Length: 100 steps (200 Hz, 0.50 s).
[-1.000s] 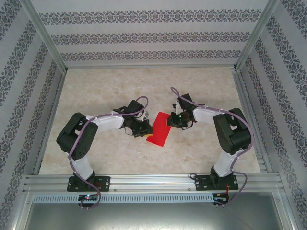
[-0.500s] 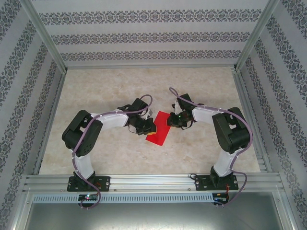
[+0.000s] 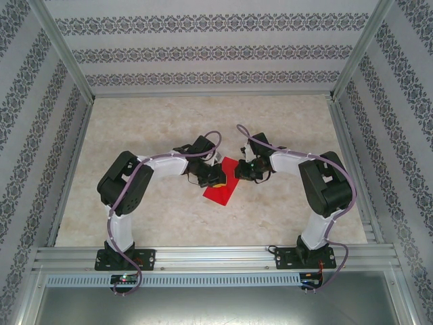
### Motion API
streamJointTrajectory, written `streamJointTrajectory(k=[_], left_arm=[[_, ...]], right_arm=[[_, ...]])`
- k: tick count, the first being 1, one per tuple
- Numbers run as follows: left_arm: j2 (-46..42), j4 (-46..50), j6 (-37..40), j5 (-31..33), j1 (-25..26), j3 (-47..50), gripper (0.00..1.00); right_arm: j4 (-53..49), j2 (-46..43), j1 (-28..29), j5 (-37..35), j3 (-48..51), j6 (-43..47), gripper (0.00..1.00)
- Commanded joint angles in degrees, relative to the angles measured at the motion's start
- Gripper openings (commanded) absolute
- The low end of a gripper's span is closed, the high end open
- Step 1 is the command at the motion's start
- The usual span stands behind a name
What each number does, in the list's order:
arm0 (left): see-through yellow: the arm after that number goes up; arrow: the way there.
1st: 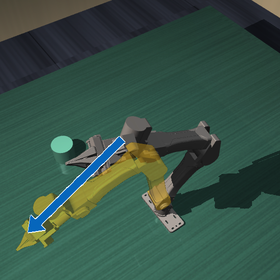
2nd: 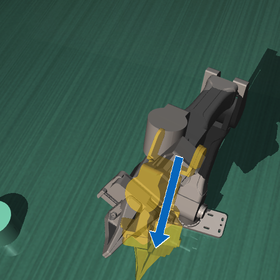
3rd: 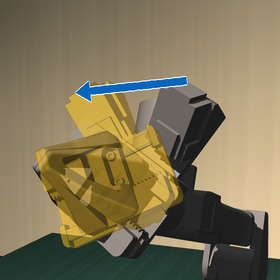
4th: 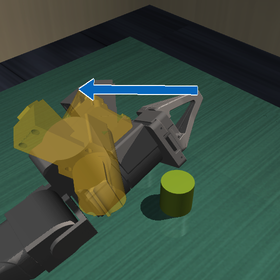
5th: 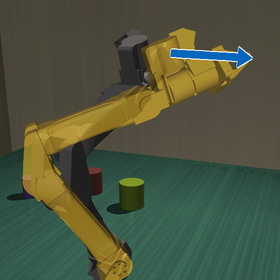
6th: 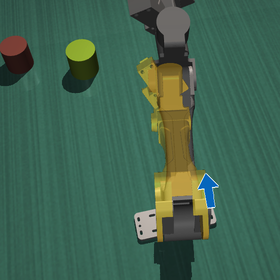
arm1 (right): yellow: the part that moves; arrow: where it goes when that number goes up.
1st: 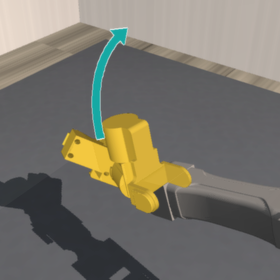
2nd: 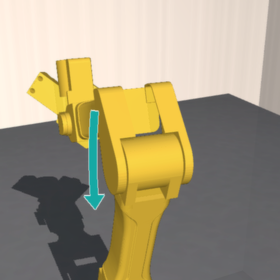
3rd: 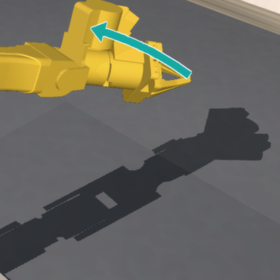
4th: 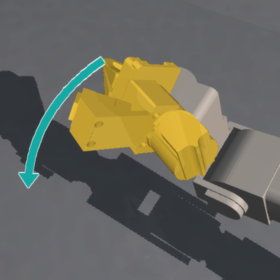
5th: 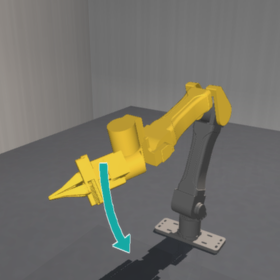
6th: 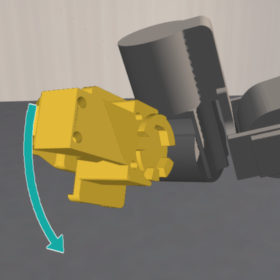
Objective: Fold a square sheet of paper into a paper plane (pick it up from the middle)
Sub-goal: Fold the triangle a second time at the center of the table.
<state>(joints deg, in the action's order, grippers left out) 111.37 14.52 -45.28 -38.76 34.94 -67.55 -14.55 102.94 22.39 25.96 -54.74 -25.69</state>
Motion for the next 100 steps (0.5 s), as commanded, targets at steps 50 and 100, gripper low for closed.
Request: streamJointTrajectory(k=[50,100], left_arm=[[3.31,1.74,0.44,0.05,1.21,-3.40,0.11],[4.31,2.61,1.14,0.40,1.27,-4.43,0.12]], right_arm=[[-0.57,0.75,0.63,-0.17,-0.08,1.35,0.12],[-0.68,0.58,0.64,-0.26,0.01,1.70,0.12]])
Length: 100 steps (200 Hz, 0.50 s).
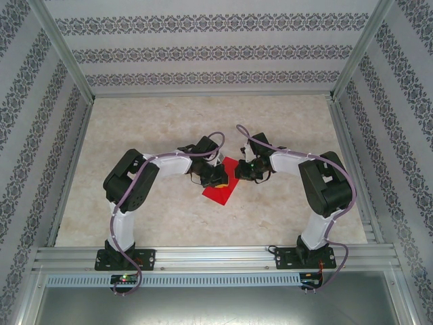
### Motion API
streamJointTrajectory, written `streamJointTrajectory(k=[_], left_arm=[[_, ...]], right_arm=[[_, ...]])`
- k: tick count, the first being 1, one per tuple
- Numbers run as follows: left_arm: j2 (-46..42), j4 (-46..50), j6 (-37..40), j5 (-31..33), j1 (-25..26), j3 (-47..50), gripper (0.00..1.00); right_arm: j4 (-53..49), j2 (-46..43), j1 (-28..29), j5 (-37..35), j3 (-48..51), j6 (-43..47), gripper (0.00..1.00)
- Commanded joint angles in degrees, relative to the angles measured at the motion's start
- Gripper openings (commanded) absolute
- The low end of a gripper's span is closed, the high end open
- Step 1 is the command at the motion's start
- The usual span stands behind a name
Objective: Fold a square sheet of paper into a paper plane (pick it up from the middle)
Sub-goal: Fold the triangle a second time at the center of the table.
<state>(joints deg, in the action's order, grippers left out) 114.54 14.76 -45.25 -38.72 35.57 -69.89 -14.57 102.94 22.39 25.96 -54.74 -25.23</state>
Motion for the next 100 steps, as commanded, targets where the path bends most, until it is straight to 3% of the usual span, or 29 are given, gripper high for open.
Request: streamJointTrajectory(k=[1,100], left_arm=[[1.13,2.46,1.13,0.33,0.64,-2.09,0.12],[2.19,3.56,1.32,3.54,0.64,-2.71,0.12]], right_arm=[[-0.69,0.59,0.59,-0.27,0.04,1.24,0.12],[-1.03,0.51,0.73,-0.29,0.25,1.89,0.12]])
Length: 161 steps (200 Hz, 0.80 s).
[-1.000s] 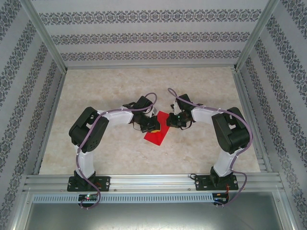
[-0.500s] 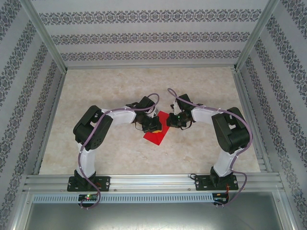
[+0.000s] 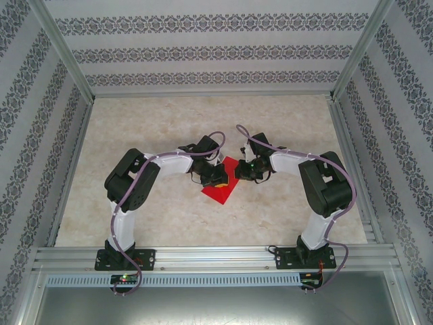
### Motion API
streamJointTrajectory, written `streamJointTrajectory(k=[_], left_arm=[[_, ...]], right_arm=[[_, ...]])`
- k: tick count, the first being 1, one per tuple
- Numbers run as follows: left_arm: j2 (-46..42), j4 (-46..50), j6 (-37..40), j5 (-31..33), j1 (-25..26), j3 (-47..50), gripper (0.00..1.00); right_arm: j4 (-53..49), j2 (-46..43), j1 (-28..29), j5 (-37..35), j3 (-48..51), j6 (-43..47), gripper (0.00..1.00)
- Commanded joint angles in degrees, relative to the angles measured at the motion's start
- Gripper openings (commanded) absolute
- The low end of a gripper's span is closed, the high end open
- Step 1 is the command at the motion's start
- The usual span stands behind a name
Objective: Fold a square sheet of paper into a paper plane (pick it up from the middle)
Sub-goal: Fold the triangle a second time at the center of the table.
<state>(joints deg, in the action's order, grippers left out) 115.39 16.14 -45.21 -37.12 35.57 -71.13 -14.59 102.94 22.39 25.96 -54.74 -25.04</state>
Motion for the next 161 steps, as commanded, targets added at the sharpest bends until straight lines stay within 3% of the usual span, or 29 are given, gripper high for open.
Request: streamJointTrajectory(k=[1,131,161], left_arm=[[1.33,2.20,1.31,2.00,0.64,-1.46,0.12],[1.76,4.07,2.57,4.62,0.69,-1.88,0.12],[2.25,3.21,2.46,4.35,0.65,-1.82,0.19]], right_arm=[[-1.03,0.56,0.73,-0.29,0.25,1.72,0.11],[-1.04,0.49,0.65,-0.22,0.56,2.10,0.12],[-0.83,0.36,0.70,0.05,0.62,2.05,0.12]])
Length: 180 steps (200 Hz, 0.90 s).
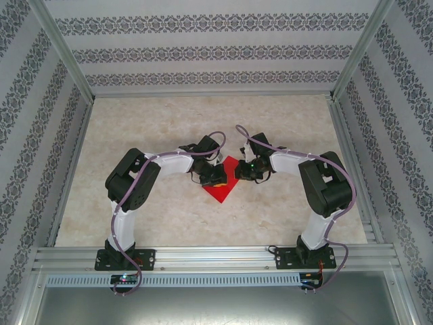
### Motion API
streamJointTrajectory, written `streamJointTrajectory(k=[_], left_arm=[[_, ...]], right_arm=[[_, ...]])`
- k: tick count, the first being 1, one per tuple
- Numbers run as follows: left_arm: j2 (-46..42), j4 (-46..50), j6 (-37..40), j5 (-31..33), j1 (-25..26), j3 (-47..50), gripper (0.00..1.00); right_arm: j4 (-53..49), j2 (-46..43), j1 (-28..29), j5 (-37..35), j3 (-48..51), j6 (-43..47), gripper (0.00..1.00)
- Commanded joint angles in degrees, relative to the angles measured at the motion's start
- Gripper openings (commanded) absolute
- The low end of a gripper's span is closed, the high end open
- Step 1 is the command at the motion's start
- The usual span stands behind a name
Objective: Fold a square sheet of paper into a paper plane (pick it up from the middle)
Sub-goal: Fold the triangle a second time at the center of the table.
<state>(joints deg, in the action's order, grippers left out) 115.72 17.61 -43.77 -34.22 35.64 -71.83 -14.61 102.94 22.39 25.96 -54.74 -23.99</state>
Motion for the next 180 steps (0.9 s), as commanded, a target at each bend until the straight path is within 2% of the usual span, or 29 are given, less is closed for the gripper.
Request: streamJointTrajectory(k=[1,25,61,105,142,180], left_arm=[[1.90,1.70,0.99,1.39,0.58,-1.12,0.19],[1.88,0.77,0.80,1.17,0.73,-0.97,0.25],[1.11,-1.21,0.67,0.62,0.75,-0.28,0.39],[-0.61,-4.26,0.26,0.42,0.75,1.62,0.48],[-2.23,-5.89,0.20,0.73,0.75,3.55,0.47],[-3.04,-5.25,1.05,1.21,0.75,4.29,0.31]], right_arm=[[-0.79,0.35,0.67,0.10,0.61,1.03,0.12],[-0.43,0.22,0.44,0.75,0.86,0.91,0.12],[-0.31,-0.51,0.20,1.35,0.99,0.70,0.12],[1.17,-1.57,-0.84,3.50,1.80,-0.48,0.12],[2.40,-2.29,-1.80,5.28,2.47,-1.52,0.11],[2.84,-3.44,-2.08,6.71,2.50,-2.32,0.11]])
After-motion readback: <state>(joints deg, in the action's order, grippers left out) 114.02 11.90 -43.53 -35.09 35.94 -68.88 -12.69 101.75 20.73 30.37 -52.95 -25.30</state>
